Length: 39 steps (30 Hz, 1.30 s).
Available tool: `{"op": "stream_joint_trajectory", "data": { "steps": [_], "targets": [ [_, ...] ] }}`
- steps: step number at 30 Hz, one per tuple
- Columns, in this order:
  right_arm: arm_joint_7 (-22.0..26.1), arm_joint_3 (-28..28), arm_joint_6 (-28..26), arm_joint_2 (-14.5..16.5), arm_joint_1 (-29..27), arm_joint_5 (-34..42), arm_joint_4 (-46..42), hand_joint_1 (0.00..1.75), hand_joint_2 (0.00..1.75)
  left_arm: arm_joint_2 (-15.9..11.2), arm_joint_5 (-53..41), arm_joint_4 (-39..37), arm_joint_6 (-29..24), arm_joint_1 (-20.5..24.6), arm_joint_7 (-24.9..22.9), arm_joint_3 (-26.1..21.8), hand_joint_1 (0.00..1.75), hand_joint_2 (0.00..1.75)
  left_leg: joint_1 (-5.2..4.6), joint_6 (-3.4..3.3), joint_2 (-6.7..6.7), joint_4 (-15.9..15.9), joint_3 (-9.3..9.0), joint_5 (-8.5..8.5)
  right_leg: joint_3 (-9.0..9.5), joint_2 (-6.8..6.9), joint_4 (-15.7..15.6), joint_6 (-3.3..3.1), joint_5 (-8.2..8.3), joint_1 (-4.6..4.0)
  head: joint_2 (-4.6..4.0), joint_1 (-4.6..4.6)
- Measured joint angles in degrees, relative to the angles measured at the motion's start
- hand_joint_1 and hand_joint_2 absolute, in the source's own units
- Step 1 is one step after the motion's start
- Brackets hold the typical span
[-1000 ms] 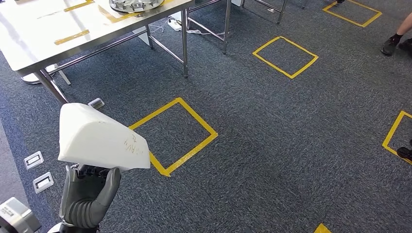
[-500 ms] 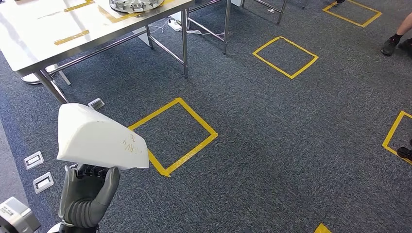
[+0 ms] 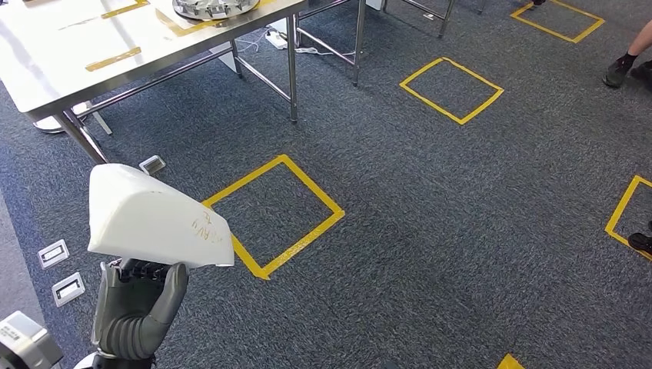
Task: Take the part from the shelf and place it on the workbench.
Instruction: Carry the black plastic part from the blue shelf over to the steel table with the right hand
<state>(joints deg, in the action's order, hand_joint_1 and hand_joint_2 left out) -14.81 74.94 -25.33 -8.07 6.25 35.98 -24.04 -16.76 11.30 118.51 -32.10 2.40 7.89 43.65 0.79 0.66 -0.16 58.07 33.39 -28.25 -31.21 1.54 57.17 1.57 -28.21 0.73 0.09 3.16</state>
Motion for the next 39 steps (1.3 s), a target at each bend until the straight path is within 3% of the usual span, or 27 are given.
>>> {"op": "stream_joint_trajectory", "data": {
  "steps": [4,9,11,13,14,15,16,18,19,20,24,26,28,29,30,31,34,36,39],
  "targets": [
    [-0.01,0.01,0.02,0.03,-0.01,0.0,-0.07,0.0,0.0,-0.08,0.01,0.0,-0.08,-0.05,0.0,0.0,1.75,1.75,-0.13,-0.18,-0.01,0.17,0.02,-0.12,0.03,0.01,-0.12,0.12,0.04,0.11,0.0,-0.02],
    [-0.01,0.0,0.07,0.1,0.09,0.0,-0.34,0.0,0.0,-0.45,0.0,0.07,-0.08,-0.13,0.02,-0.01,1.75,1.75,-0.1,-1.03,-0.01,-0.87,-0.65,0.08,0.17,-0.15,0.11,0.72,-0.38,0.39,0.0,-0.03],
    [-0.01,0.01,0.07,0.08,0.08,0.0,-0.4,0.0,0.0,-0.51,-0.01,0.09,-0.09,-0.11,0.04,0.01,1.75,1.75,0.27,-1.38,0.03,-1.73,-1.43,0.29,-1.81,-0.76,4.43,0.81,-2.68,0.45,0.0,0.09],
    [-0.02,0.01,0.08,0.08,-0.06,0.0,-0.47,0.0,0.0,-0.56,0.01,0.05,-0.09,-0.16,0.04,0.04,1.75,1.75,0.31,-1.46,0.01,-1.82,-1.8,0.04,-5.98,-1.14,12.13,0.95,-5.67,0.52,0.0,0.15],
    [-0.02,0.02,0.09,0.09,-0.14,0.0,-0.49,0.0,0.0,-0.57,0.02,0.03,-0.09,-0.22,0.04,0.05,1.75,1.75,0.35,-1.37,-0.07,-1.79,-2.02,-0.18,-7.74,-1.16,14.96,1.07,-6.14,0.6,0.0,0.16],
    [-0.02,0.02,0.1,0.06,-0.19,0.0,-0.51,0.0,0.0,-0.58,0.02,0.02,-0.09,-0.26,0.04,0.07,1.75,1.75,0.42,-1.18,-0.18,-1.76,-2.31,-0.42,-8.65,-1.16,15.95,1.19,-5.58,0.68,0.0,0.15],
    [-0.02,0.03,0.1,0.02,-0.2,0.0,-0.52,0.0,0.0,-0.6,0.02,0.01,-0.09,-0.29,0.04,0.07,1.75,1.75,0.57,-0.88,-0.31,-1.67,-2.71,-0.76,-8.41,-1.16,14.58,1.31,-3.81,0.77,0.0,0.16],
    [-0.03,0.03,0.1,-0.02,-0.2,0.0,-0.54,0.0,0.0,-0.66,0.02,0.0,-0.09,-0.28,0.04,0.07,1.75,1.75,0.94,0.03,-0.5,-1.24,-3.53,-1.74,-5.55,-1.29,7.59,1.67,0.59,0.96,0.0,0.17],
    [-0.03,0.04,0.11,0.03,-0.2,0.0,-0.57,0.0,0.0,-0.7,0.02,0.01,-0.09,-0.26,0.03,0.07,1.75,1.75,1.03,0.59,-0.56,-0.87,-3.74,-2.28,-4.15,-1.48,4.39,1.6,1.73,0.96,0.0,0.24],
    [-0.04,0.04,0.13,0.09,-0.22,0.0,-0.62,0.0,0.0,-0.74,0.02,0.02,-0.09,-0.25,0.03,0.07,1.75,1.75,1.04,1.1,-0.62,-0.61,-3.82,-2.65,-3.34,-1.65,2.59,1.36,2.0,0.91,0.0,0.26],
    [-0.27,0.05,0.15,0.15,-0.4,0.0,-0.75,0.0,0.0,-0.83,0.0,0.04,-0.09,-0.24,0.04,0.07,1.75,1.75,1.12,2.27,-0.59,-0.36,-3.97,-3.47,-2.96,-1.74,2.2,-0.68,0.82,0.73,0.0,-0.07],
    [-0.32,0.05,0.14,0.1,-0.35,-0.01,-0.77,0.0,0.0,-0.86,-0.01,0.05,-0.1,-0.21,0.05,0.03,1.75,1.75,1.09,2.46,-0.4,3.48,-2.22,-5.42,-2.36,-1.62,1.98,-1.49,0.48,0.72,0.0,-0.36],
    [-0.34,0.05,0.14,0.09,-0.32,-0.01,-0.78,0.0,0.0,-0.91,-0.02,0.03,-0.11,-0.24,0.05,0.02,1.75,1.75,0.89,2.3,-0.32,11.37,2.22,-8.08,-1.77,-1.53,1.91,-2.03,-0.04,0.38,0.0,-0.65],
    [-0.36,0.05,0.14,0.09,-0.34,-0.01,-0.79,0.0,0.0,-0.92,-0.02,0.02,-0.11,-0.29,0.04,0.02,1.75,1.75,0.77,2.12,-0.33,14.66,4.44,-8.62,-1.45,-1.5,1.91,-2.22,-0.35,0.16,0.0,-0.7],
    [-0.38,0.05,0.15,0.09,-0.38,0.0,-0.8,0.0,0.0,-0.93,-0.01,0.01,-0.12,-0.32,0.04,0.02,1.75,1.75,0.62,1.83,-0.33,16.21,5.91,-8.07,-1.05,-1.5,1.91,-2.34,-0.7,-0.08,0.0,-0.74],
    [-0.42,0.05,0.15,0.09,-0.4,0.0,-0.81,0.0,0.0,-0.94,-0.01,0.0,-0.13,-0.33,0.04,0.02,1.75,1.75,0.39,1.37,-0.33,15.44,6.27,-6.26,-0.5,-1.53,1.91,-2.42,-1.11,-0.32,0.0,-0.77],
    [-0.55,0.07,0.16,0.2,-0.39,0.0,-0.91,0.0,0.0,-0.99,-0.03,0.0,-0.18,-0.35,0.04,0.03,1.75,1.75,-0.79,-0.87,-0.23,6.47,3.55,0.77,1.34,-1.6,1.73,-2.35,-2.44,-0.81,0.0,-0.68],
    [-0.66,0.1,0.22,0.32,-0.28,0.0,-1.01,0.0,0.0,-1.1,-0.09,0.03,-0.23,-0.31,0.04,0.04,1.75,1.75,-1.56,-1.97,-0.07,3.15,2.38,1.5,1.69,-1.57,1.47,-1.83,-2.79,-0.7,0.0,-0.61],
    [-0.77,0.12,0.32,0.4,-0.21,0.0,-1.12,0.0,0.0,-1.28,-0.2,0.1,-0.34,-0.25,0.04,0.05,1.75,1.75,-1.63,-2.46,-0.1,0.54,1.03,0.51,1.69,-1.24,1.7,-0.99,-2.76,-0.59,0.01,-0.79]
  ]
}}
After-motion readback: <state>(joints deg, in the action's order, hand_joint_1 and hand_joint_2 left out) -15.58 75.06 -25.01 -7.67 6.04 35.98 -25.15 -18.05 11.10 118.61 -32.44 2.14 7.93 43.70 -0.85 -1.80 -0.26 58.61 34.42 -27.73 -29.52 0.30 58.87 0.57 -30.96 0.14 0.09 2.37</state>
